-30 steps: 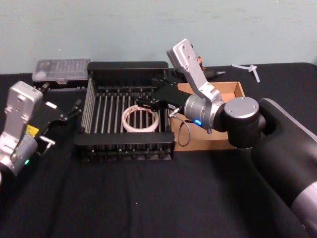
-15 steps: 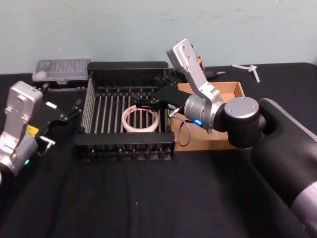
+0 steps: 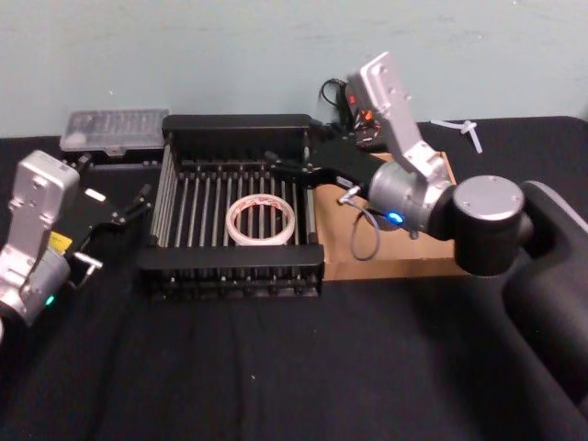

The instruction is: Pick up the white tape and place it into the black box , Pick up the silver tape and place it into the brown box.

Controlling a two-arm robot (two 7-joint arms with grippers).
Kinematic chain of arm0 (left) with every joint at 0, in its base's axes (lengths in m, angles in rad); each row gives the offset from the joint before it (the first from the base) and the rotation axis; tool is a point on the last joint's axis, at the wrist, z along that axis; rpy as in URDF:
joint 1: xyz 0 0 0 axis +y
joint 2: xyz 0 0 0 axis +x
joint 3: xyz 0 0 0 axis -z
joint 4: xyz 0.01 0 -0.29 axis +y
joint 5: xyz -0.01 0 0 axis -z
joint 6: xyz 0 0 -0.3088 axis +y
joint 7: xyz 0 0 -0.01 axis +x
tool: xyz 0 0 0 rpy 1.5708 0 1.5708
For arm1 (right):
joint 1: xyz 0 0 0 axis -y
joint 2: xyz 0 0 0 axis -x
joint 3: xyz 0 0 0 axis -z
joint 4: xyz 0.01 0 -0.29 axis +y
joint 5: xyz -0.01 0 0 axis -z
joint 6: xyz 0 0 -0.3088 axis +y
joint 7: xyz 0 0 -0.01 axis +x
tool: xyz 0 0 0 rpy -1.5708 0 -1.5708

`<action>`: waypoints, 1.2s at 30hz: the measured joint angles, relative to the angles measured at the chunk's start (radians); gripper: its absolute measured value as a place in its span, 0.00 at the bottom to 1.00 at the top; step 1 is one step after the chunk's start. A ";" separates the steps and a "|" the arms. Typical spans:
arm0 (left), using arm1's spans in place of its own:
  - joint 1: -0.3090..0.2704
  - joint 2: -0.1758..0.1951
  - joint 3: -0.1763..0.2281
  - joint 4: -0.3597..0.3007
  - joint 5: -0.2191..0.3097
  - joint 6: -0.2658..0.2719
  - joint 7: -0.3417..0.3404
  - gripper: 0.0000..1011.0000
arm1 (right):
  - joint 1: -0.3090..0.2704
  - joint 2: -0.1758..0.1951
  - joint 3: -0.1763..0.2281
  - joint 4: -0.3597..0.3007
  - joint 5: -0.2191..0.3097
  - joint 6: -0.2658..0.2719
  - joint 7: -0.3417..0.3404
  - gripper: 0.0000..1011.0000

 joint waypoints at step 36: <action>0.000 0.000 0.000 0.000 0.000 0.000 0.000 0.99 | -0.329 0.144 0.258 -0.255 -0.016 -0.020 -0.159 0.99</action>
